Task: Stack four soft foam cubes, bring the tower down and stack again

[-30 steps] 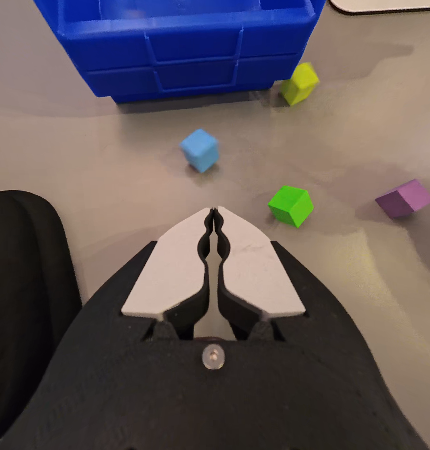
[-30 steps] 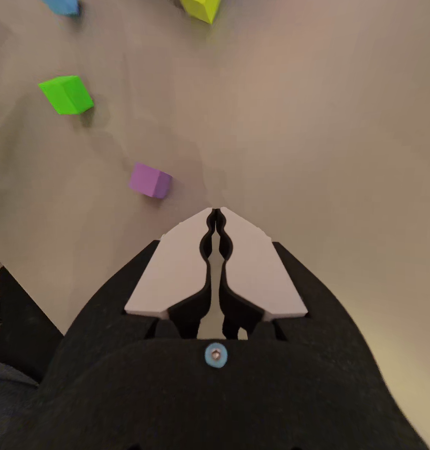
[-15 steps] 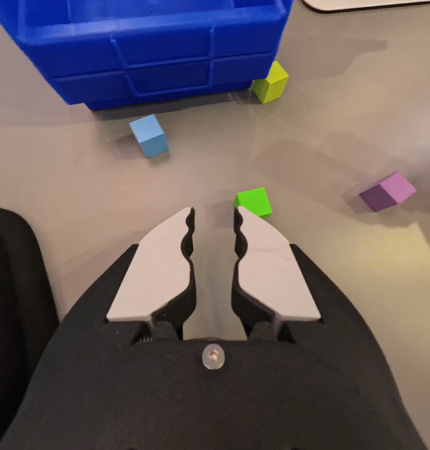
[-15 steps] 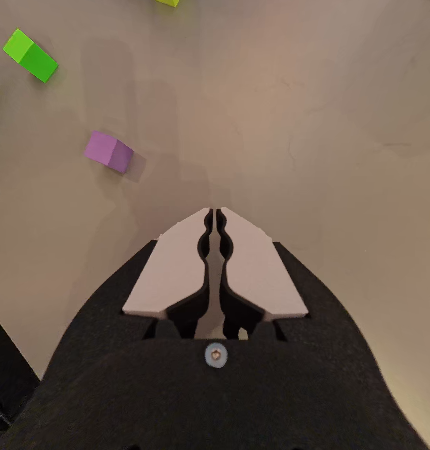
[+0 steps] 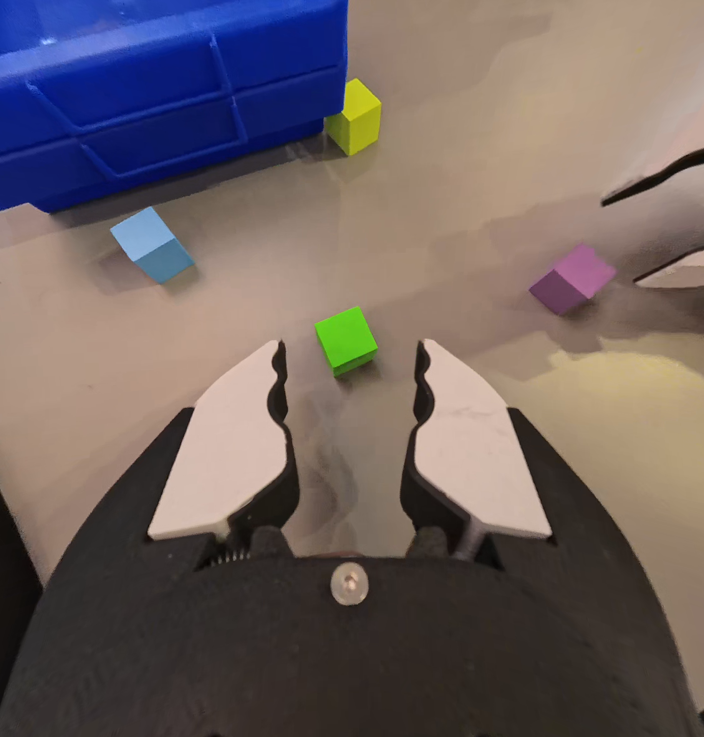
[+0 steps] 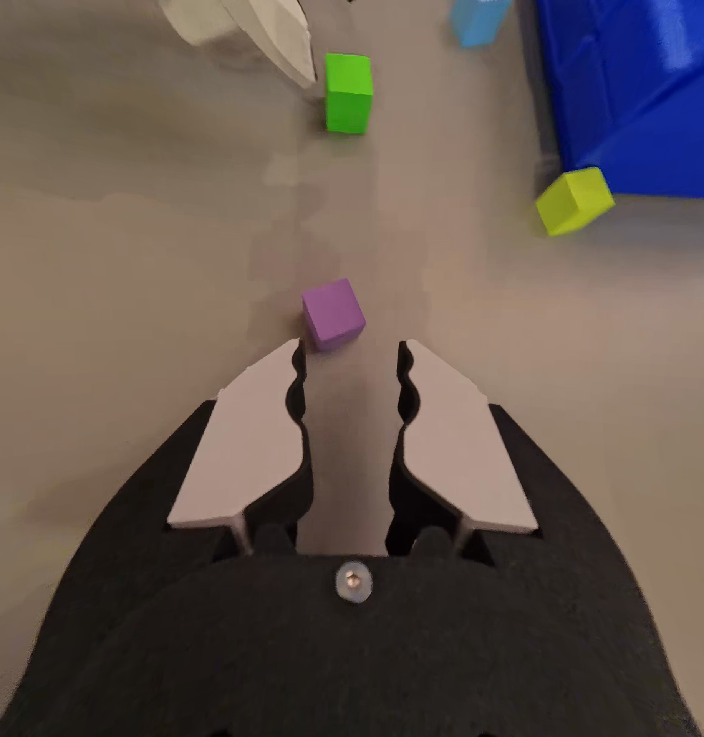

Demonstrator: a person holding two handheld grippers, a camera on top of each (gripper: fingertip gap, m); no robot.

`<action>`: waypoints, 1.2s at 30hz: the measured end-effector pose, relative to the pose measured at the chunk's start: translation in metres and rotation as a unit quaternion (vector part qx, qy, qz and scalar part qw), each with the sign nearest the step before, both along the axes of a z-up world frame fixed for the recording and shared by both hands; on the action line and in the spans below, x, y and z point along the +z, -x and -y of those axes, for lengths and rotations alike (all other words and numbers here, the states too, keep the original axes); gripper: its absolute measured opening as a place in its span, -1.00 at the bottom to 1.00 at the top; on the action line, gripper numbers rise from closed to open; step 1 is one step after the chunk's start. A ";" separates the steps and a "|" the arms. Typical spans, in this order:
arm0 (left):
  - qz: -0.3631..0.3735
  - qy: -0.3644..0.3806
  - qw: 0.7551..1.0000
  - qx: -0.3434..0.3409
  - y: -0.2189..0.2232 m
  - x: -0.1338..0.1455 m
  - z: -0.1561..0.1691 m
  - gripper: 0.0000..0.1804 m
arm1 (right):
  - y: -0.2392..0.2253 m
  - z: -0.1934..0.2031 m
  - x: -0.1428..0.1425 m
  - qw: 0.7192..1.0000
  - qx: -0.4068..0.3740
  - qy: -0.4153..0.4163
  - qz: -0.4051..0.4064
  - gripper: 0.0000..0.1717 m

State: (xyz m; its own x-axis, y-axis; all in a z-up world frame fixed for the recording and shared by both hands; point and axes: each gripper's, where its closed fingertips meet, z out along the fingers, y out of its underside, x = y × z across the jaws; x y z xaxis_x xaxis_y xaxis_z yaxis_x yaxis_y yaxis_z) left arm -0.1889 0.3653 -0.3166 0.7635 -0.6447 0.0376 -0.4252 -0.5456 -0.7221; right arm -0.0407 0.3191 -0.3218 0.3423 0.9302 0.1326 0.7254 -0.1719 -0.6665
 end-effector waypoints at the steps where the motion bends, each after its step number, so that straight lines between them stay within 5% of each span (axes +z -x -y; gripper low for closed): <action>1: -0.001 0.004 1.000 -0.002 -0.001 -0.002 0.001 -0.32 | 0.005 0.000 -0.001 1.000 0.016 0.004 -0.002 -0.50; 13: -0.016 0.025 0.999 0.015 -0.010 -0.017 -0.002 -0.38 | 0.015 -0.001 -0.017 0.997 0.063 0.032 0.019 -0.67; 27: -0.036 0.036 0.999 0.009 -0.012 -0.025 0.001 -0.38 | -0.165 0.026 -0.010 0.995 -0.080 0.044 0.047 -0.67; 36: -0.040 0.042 0.998 0.011 -0.012 -0.029 0.003 -0.38 | -0.176 0.028 -0.020 0.995 -0.075 0.055 0.026 -0.67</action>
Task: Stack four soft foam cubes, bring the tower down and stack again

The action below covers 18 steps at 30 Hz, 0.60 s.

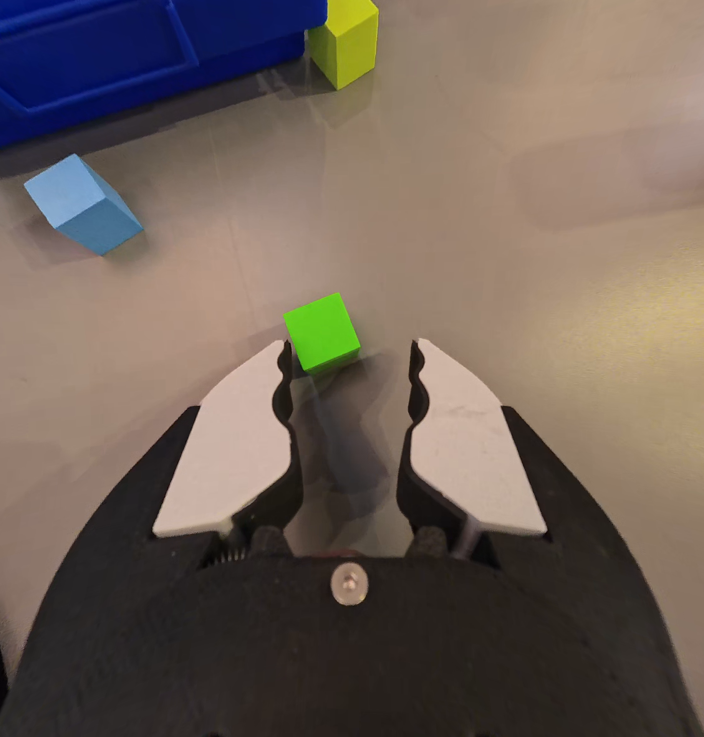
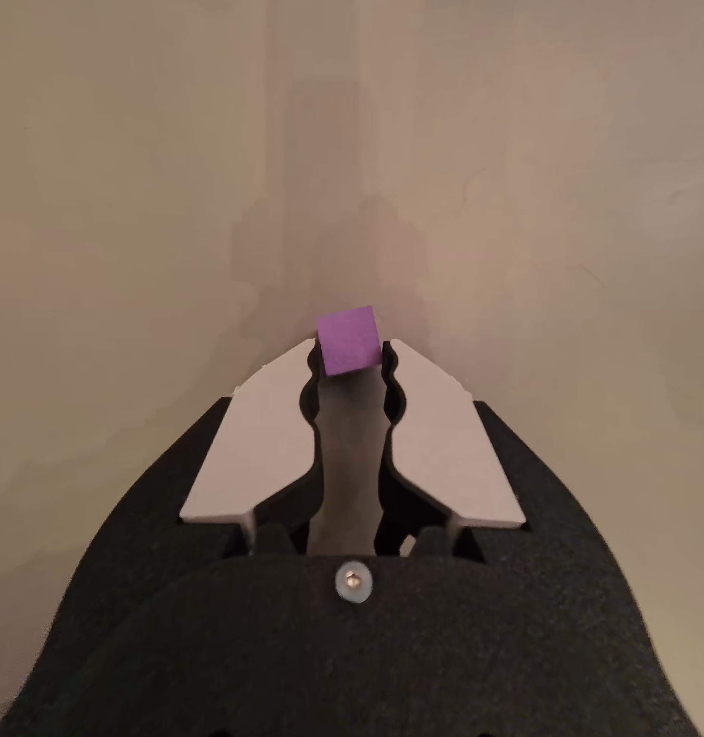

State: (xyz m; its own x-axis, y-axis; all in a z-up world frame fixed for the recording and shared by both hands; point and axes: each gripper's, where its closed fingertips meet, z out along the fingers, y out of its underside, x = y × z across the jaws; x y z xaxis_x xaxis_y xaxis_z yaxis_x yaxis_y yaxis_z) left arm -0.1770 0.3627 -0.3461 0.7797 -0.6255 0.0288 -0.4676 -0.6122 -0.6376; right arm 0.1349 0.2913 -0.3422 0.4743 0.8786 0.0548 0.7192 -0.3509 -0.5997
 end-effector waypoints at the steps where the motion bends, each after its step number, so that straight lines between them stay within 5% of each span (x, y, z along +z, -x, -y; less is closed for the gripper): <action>1: 0.000 0.000 1.000 0.000 0.000 0.000 0.000 -0.38 | 0.000 0.000 -0.001 1.000 0.001 0.001 0.000 -0.65; 4: -0.002 0.000 1.000 -0.003 -0.002 -0.001 0.000 -0.38 | -0.001 -0.001 -0.004 1.000 -0.008 0.009 0.002 -0.46; 18: -0.011 -0.016 1.000 0.013 -0.008 -0.003 -0.009 -0.67 | -0.007 -0.004 0.007 1.000 -0.012 -0.015 -0.016 -0.49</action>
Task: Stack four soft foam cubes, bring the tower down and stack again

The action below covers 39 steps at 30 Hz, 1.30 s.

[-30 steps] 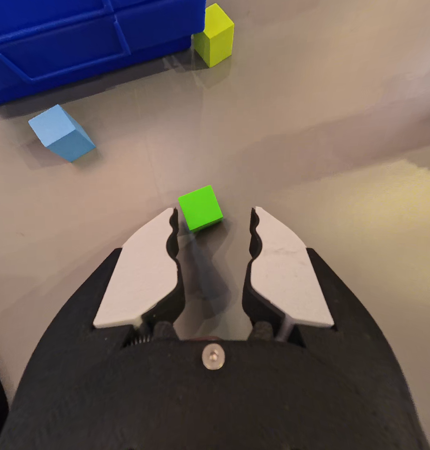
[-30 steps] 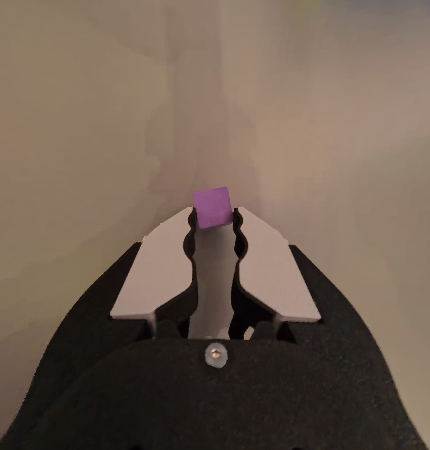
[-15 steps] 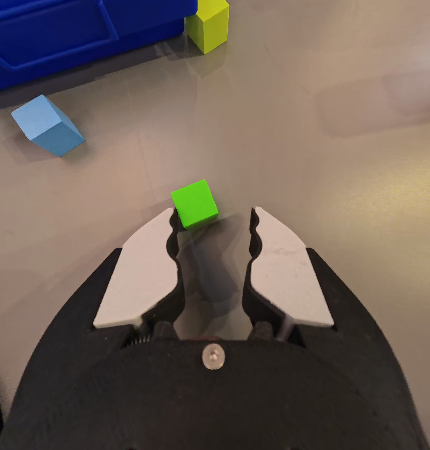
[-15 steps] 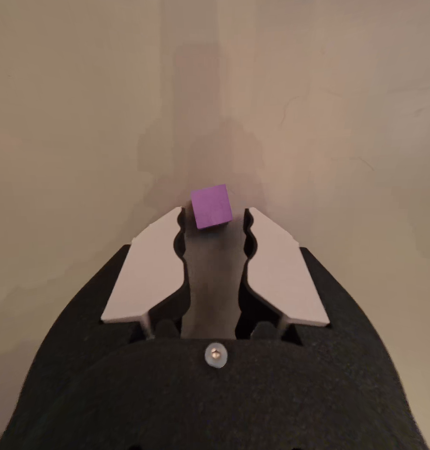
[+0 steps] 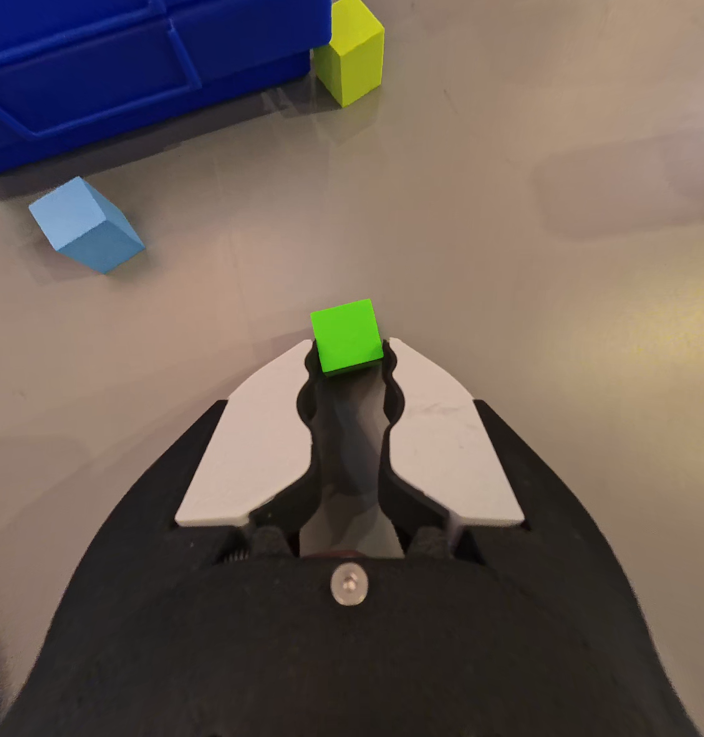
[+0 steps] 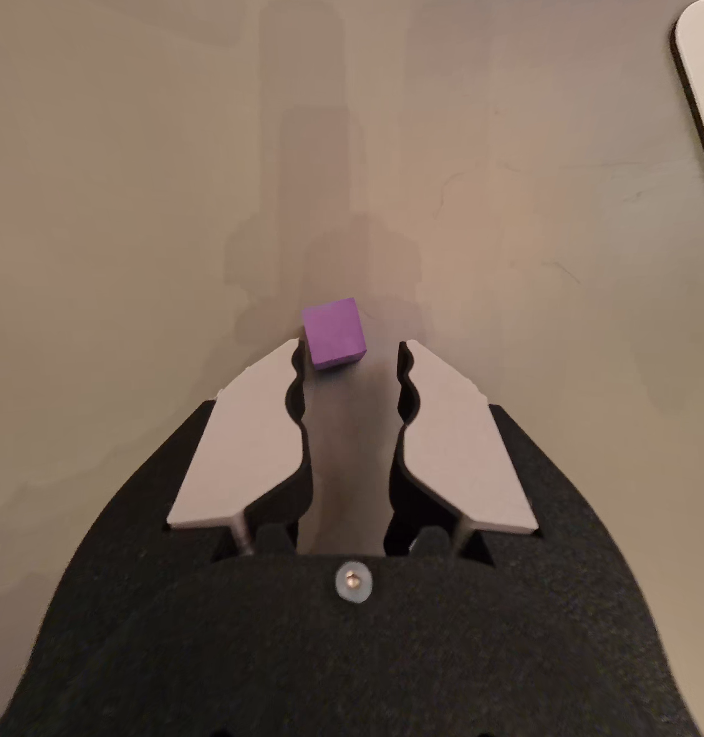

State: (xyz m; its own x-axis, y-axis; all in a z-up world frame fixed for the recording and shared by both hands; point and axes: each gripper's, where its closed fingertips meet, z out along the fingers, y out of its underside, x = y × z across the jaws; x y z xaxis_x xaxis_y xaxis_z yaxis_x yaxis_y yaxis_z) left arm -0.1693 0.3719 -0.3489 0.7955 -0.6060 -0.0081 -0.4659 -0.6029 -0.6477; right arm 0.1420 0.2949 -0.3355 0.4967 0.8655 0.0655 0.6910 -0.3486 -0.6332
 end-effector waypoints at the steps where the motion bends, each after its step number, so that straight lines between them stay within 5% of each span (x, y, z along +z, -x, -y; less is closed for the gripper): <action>1: -0.002 -0.002 1.000 -0.001 -0.001 0.000 -0.001 -0.68 | -0.001 0.000 0.001 1.000 0.000 -0.002 0.000 -0.50; 10: 0.052 -0.066 0.984 -0.154 -0.067 0.041 0.010 -0.68 | -0.026 -0.001 0.007 0.999 -0.021 -0.014 -0.023 -0.52; 21: 0.046 -0.051 0.921 -0.383 -0.211 0.052 0.065 -0.68 | -0.043 0.001 -0.003 0.999 -0.024 -0.012 -0.042 -0.55; 28: 0.023 -0.042 0.895 -0.444 -0.270 0.050 0.079 -0.68 | -0.048 0.000 -0.009 0.998 -0.028 -0.009 -0.050 -0.56; 39: -0.016 -0.031 0.872 -0.488 -0.303 0.038 0.090 -0.68 | -0.047 -0.001 -0.014 0.999 -0.024 -0.004 -0.046 -0.56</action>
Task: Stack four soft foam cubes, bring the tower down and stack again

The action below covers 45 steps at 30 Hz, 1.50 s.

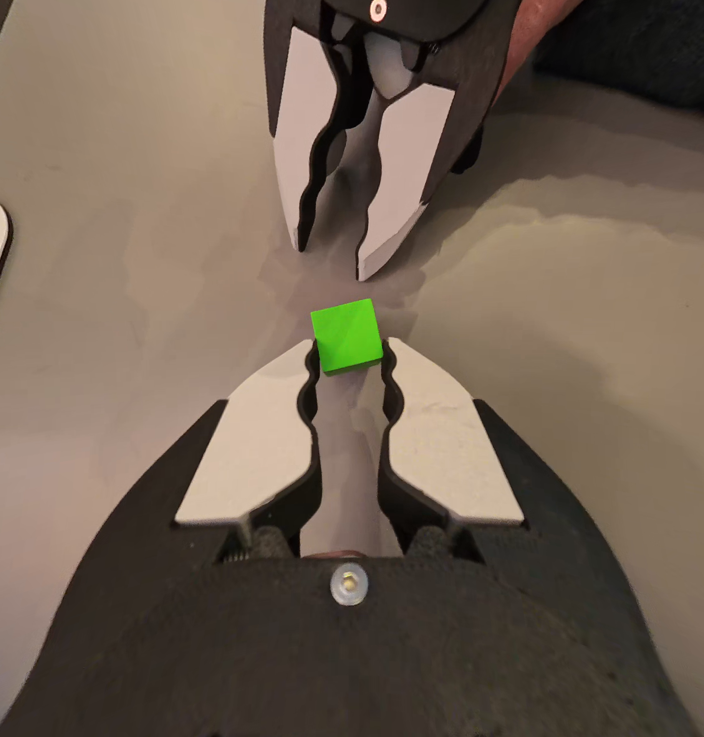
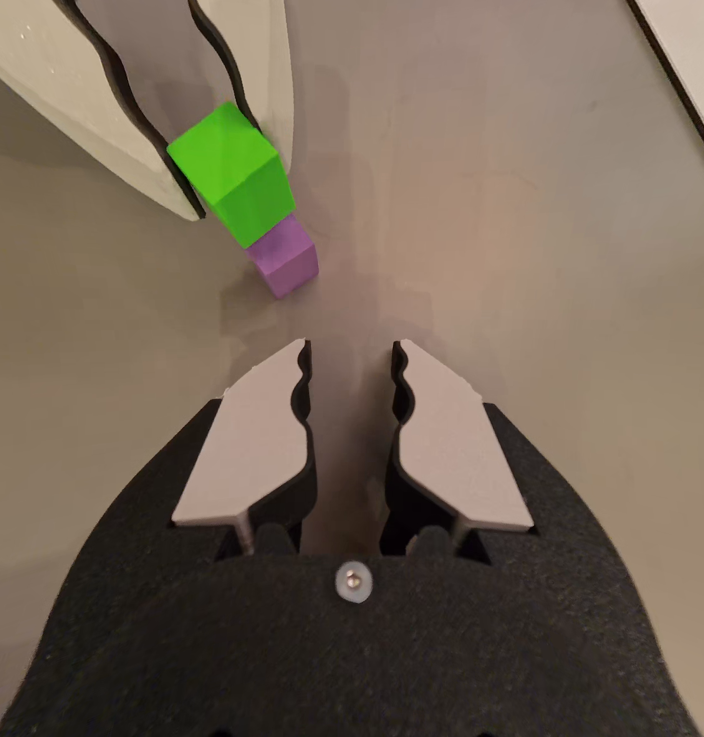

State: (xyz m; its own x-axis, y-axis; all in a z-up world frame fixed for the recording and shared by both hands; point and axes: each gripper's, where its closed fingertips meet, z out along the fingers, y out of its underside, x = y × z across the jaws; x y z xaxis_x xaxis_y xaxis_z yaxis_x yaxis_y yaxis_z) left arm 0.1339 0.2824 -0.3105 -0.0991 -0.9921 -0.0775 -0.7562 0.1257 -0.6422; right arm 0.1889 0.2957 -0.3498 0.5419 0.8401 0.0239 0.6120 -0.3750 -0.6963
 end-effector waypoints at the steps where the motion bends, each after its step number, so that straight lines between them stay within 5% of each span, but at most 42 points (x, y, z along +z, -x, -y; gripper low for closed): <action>1: -0.003 -0.004 1.000 0.000 -0.001 -0.001 -0.001 -0.68 | 0.000 0.000 0.000 1.000 0.000 0.000 0.000 -0.56; 45: 0.001 0.023 0.999 -0.039 -0.006 -0.012 0.000 -0.68 | 0.000 0.001 0.000 1.000 0.001 0.011 -0.006 -0.57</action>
